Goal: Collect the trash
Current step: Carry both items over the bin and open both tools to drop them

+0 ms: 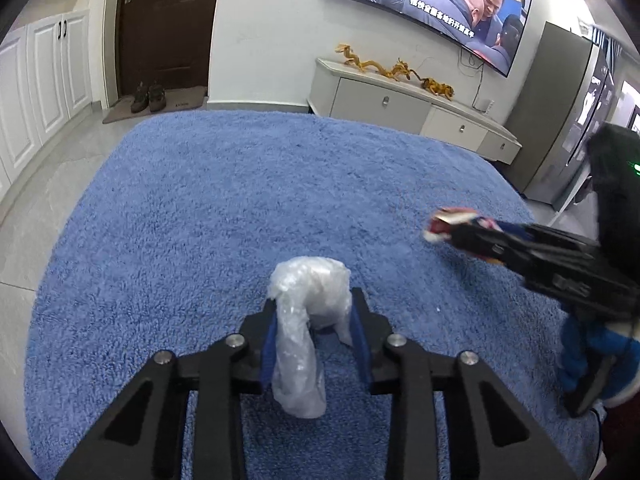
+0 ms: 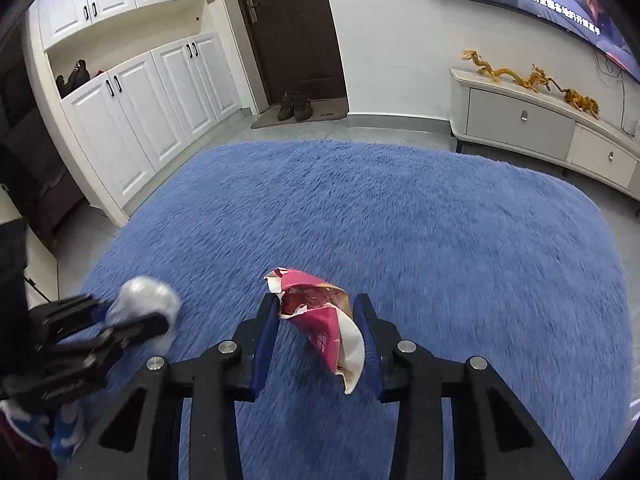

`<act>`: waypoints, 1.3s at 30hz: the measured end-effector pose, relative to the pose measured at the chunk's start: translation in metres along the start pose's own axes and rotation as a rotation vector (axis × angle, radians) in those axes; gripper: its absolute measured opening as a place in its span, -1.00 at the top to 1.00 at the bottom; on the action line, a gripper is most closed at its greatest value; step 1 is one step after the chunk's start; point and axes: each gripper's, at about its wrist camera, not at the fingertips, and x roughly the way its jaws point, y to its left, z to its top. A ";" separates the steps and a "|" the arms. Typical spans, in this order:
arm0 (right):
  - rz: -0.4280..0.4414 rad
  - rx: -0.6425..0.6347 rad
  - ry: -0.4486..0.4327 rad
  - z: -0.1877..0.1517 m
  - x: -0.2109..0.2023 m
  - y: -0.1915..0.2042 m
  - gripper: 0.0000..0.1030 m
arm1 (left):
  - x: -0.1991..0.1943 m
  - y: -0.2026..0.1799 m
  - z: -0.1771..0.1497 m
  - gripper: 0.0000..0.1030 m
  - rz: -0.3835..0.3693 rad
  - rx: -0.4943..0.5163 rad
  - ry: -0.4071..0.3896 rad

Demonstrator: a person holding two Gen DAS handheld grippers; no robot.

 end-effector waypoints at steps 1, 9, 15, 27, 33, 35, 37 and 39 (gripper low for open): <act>0.000 0.004 -0.007 -0.004 -0.010 0.001 0.31 | -0.003 -0.003 -0.001 0.43 0.006 0.008 -0.007; -0.031 0.041 -0.100 -0.028 -0.107 0.008 0.31 | -0.057 -0.042 -0.013 0.44 -0.017 0.068 -0.076; -0.088 0.079 -0.206 -0.054 -0.190 0.005 0.31 | -0.115 -0.089 -0.025 0.44 -0.032 0.144 -0.171; -0.198 0.180 -0.357 -0.114 -0.299 -0.011 0.31 | -0.187 -0.161 -0.039 0.44 -0.094 0.268 -0.311; -0.227 0.223 -0.403 -0.136 -0.330 -0.023 0.31 | -0.207 -0.190 -0.042 0.44 -0.107 0.311 -0.346; -0.237 0.237 -0.415 -0.142 -0.338 -0.030 0.31 | -0.214 -0.199 -0.044 0.44 -0.103 0.329 -0.358; -0.240 0.261 -0.429 -0.149 -0.346 -0.038 0.31 | -0.218 -0.209 -0.046 0.44 -0.104 0.345 -0.364; -0.246 0.279 -0.435 -0.154 -0.351 -0.046 0.30 | -0.218 -0.218 -0.046 0.43 -0.103 0.357 -0.364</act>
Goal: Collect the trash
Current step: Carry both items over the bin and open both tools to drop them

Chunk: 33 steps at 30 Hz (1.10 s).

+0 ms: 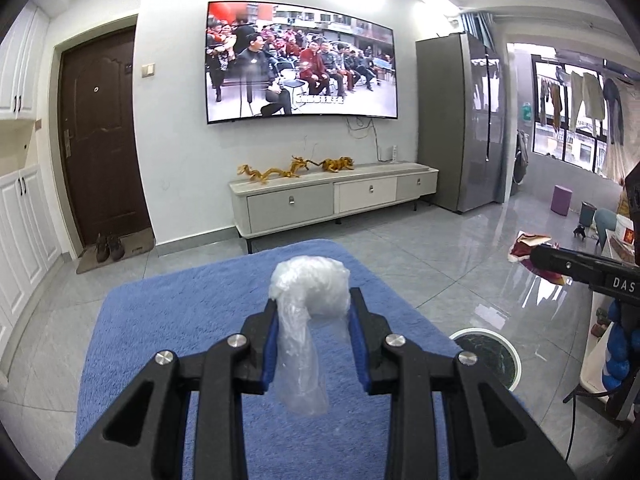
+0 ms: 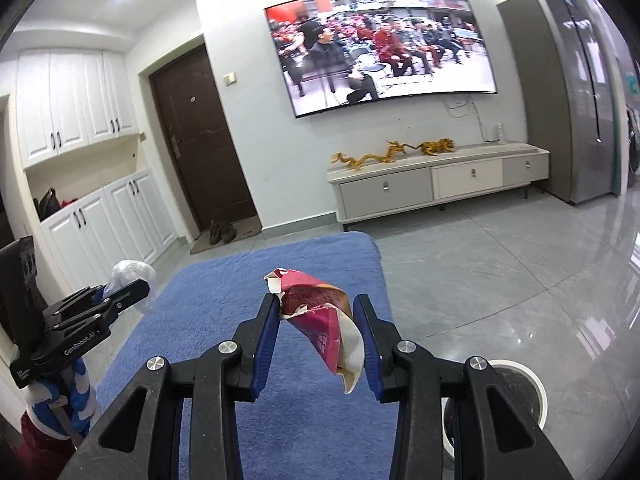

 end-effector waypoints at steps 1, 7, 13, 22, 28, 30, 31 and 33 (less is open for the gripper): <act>-0.003 0.007 -0.001 -0.001 -0.002 -0.005 0.30 | 0.001 -0.005 0.002 0.43 0.000 0.006 0.001; -0.028 0.066 -0.011 -0.006 -0.011 -0.040 0.30 | 0.016 -0.036 0.009 0.43 -0.013 0.059 0.031; -0.061 0.132 -0.011 -0.013 -0.013 -0.078 0.30 | 0.037 -0.072 0.012 0.43 -0.040 0.107 0.070; -0.130 0.253 0.021 -0.034 -0.008 -0.142 0.29 | 0.089 -0.150 0.012 0.43 -0.141 0.204 0.156; -0.194 0.308 0.063 -0.049 -0.002 -0.186 0.29 | 0.129 -0.202 0.004 0.42 -0.216 0.258 0.221; -0.208 0.324 0.077 -0.053 0.002 -0.198 0.29 | 0.145 -0.220 0.000 0.42 -0.241 0.273 0.247; -0.217 0.334 0.086 -0.056 0.005 -0.207 0.28 | 0.151 -0.227 -0.002 0.42 -0.250 0.279 0.258; -0.230 0.353 0.103 -0.059 0.013 -0.218 0.27 | 0.165 -0.241 -0.007 0.40 -0.272 0.292 0.285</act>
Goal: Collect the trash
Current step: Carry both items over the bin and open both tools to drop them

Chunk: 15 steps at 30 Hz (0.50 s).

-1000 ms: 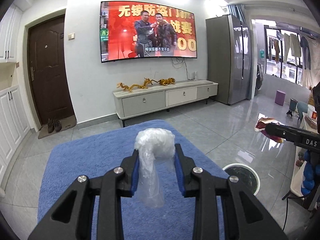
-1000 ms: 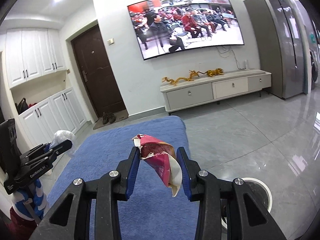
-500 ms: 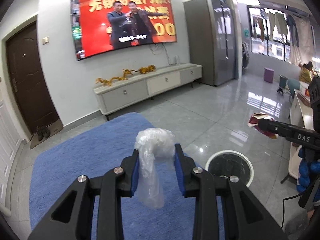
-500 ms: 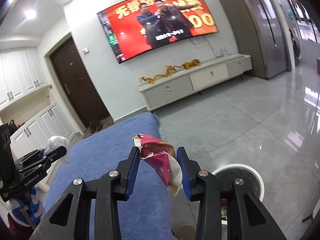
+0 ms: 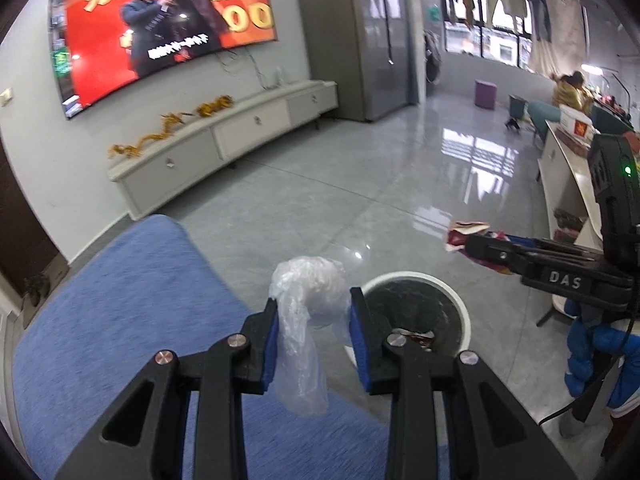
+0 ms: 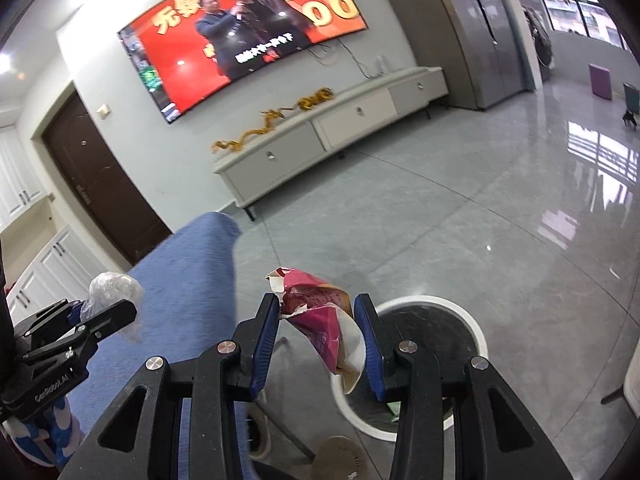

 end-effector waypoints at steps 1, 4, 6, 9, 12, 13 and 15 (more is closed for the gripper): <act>-0.006 0.011 0.010 -0.001 0.005 -0.007 0.26 | 0.011 -0.005 0.002 0.39 -0.012 0.008 0.016; -0.029 0.042 0.040 -0.005 0.020 -0.022 0.26 | 0.041 -0.016 0.005 0.39 -0.049 0.023 0.067; -0.042 0.067 0.059 -0.008 0.029 -0.033 0.26 | 0.059 -0.026 0.006 0.39 -0.070 0.033 0.094; -0.075 0.092 0.087 -0.012 0.042 -0.045 0.26 | 0.085 -0.035 0.007 0.39 -0.100 0.039 0.138; -0.104 0.103 0.112 -0.017 0.054 -0.051 0.25 | 0.107 -0.044 0.008 0.39 -0.122 0.037 0.169; -0.106 0.111 0.119 -0.018 0.058 -0.054 0.25 | 0.112 -0.045 0.008 0.39 -0.128 0.034 0.176; -0.119 0.123 0.127 -0.019 0.064 -0.059 0.24 | 0.121 -0.050 0.011 0.39 -0.135 0.031 0.184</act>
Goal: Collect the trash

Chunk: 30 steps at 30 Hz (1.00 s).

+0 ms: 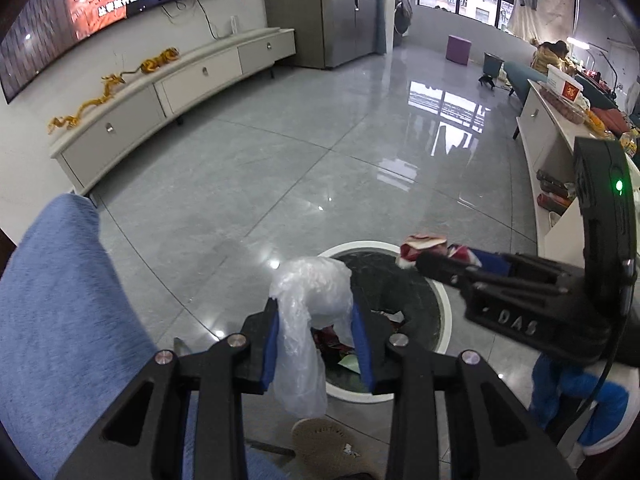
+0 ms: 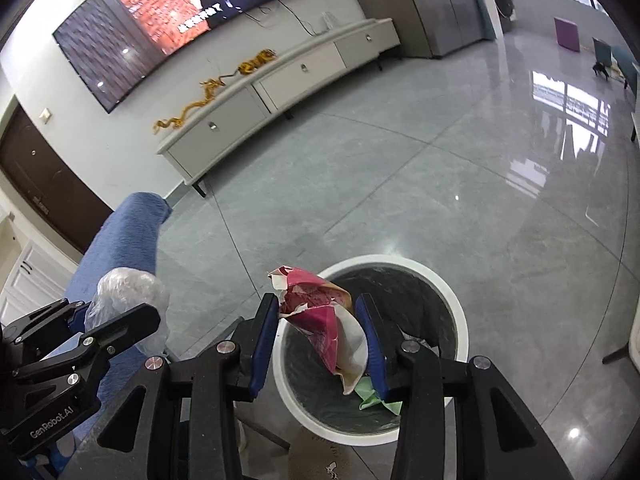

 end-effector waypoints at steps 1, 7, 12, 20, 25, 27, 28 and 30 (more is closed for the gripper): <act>-0.006 0.008 0.003 0.000 0.003 -0.003 0.24 | 0.004 -0.002 0.001 0.39 -0.002 -0.001 0.002; -0.031 0.028 0.016 0.001 0.013 -0.012 0.22 | 0.021 -0.006 0.007 0.36 -0.016 -0.010 0.022; -0.066 0.074 0.028 -0.002 0.019 -0.023 -0.29 | 0.033 -0.007 0.016 -0.17 -0.056 -0.045 0.037; -0.111 0.134 0.041 -0.009 0.010 -0.041 -0.34 | 0.026 -0.007 0.022 -0.25 -0.069 -0.090 0.018; -0.127 0.112 0.004 -0.010 -0.015 -0.029 -0.37 | 0.002 0.005 0.018 -0.25 -0.035 -0.135 -0.012; -0.125 0.089 -0.015 -0.010 -0.026 -0.020 -0.38 | -0.013 0.015 0.014 -0.25 -0.009 -0.165 -0.036; -0.125 0.075 -0.026 -0.010 -0.033 -0.013 -0.39 | -0.021 0.020 0.012 -0.25 0.007 -0.181 -0.051; -0.121 0.043 -0.047 -0.011 -0.045 0.002 -0.40 | -0.036 0.027 0.006 -0.26 0.045 -0.200 -0.078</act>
